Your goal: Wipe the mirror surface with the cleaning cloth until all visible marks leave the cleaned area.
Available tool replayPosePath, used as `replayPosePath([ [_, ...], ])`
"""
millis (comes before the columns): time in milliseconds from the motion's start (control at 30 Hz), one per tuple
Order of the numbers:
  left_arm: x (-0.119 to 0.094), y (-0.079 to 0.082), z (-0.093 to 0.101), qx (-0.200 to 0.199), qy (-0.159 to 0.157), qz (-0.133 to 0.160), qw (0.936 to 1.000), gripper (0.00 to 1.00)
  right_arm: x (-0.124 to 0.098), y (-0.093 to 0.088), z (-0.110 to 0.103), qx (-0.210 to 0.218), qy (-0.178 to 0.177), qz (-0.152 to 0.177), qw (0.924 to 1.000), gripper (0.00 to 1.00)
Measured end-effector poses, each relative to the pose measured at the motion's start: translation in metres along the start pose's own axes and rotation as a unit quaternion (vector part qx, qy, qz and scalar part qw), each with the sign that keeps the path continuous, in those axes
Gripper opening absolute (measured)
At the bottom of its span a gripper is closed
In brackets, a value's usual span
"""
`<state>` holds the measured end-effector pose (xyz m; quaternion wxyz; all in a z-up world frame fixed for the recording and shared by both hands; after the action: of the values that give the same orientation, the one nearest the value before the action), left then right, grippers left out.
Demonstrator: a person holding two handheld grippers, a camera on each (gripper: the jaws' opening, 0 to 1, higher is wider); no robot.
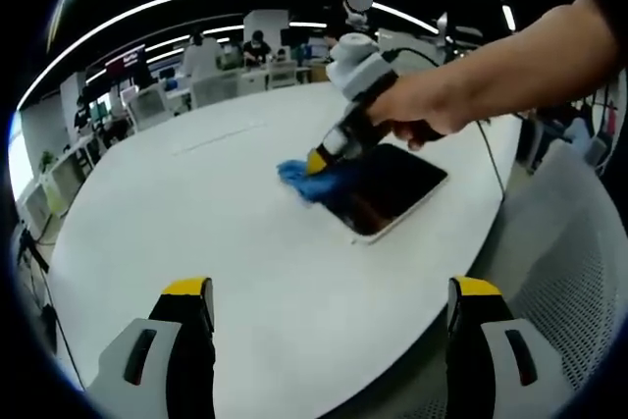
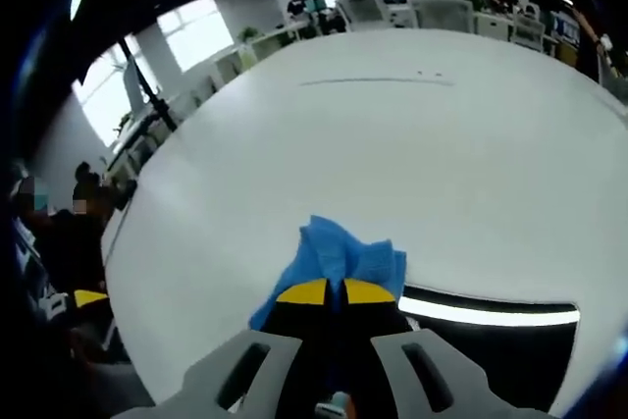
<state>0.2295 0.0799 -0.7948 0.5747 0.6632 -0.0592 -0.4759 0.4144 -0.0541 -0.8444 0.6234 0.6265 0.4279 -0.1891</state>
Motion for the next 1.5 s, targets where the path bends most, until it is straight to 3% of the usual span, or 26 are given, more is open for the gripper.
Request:
replayPosePath([
  [267, 0.0, 0.001, -0.001, -0.004, 0.003, 0.006, 1.0, 0.99, -0.008, -0.008, -0.004, -0.024, 0.004, -0.006, 0.9997, 0.0],
  [500, 0.001, -0.002, 0.001, -0.011, -0.003, -0.005, 0.9999, 0.99, -0.013, -0.017, -0.008, -0.009, 0.003, -0.01, 0.9999, 0.0],
  [600, 0.001, 0.0, 0.0, -0.01, -0.002, -0.001, 1.0, 0.99, -0.019, -0.027, -0.013, -0.037, 0.009, -0.005, 0.9993, 0.0],
  [733, 0.001, 0.001, 0.0, -0.006, 0.0, 0.001, 1.0, 0.99, -0.027, -0.036, -0.015, -0.037, 0.01, -0.003, 0.9993, 0.0],
  [867, 0.001, 0.0, -0.001, -0.006, 0.0, -0.002, 1.0, 0.99, -0.027, -0.038, -0.016, -0.013, 0.018, -0.008, 0.9997, 0.0],
  [1100, 0.001, 0.001, -0.001, -0.002, 0.0, -0.003, 1.0, 0.99, -0.026, -0.039, -0.017, -0.029, 0.013, 0.001, 0.9995, 0.0],
  [1200, 0.001, 0.001, -0.001, 0.0, 0.001, -0.003, 1.0, 0.99, -0.029, -0.042, -0.02, -0.014, 0.017, -0.009, 0.9997, 0.0],
  [1333, 0.0, 0.001, -0.001, -0.001, 0.003, -0.003, 1.0, 0.99, -0.029, -0.043, -0.022, -0.04, 0.011, -0.002, 0.9991, 0.0],
  [1500, 0.0, 0.0, -0.002, 0.002, 0.009, -0.008, 0.9999, 0.99, -0.03, -0.043, -0.021, -0.043, 0.011, -0.001, 0.999, 0.0],
])
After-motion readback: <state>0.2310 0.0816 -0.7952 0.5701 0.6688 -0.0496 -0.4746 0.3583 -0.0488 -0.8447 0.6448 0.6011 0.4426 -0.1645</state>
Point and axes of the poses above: the point that each gripper's makers call its tool centre point, and the gripper's own axes: x roughly forward along the fingers, z roughly to its right, y roughly out of its top, the point moved 3 cm from there along -x, roughly backward along the fingers, and after that the axes turned 9 degrees about -y, right-handed, at the moved point
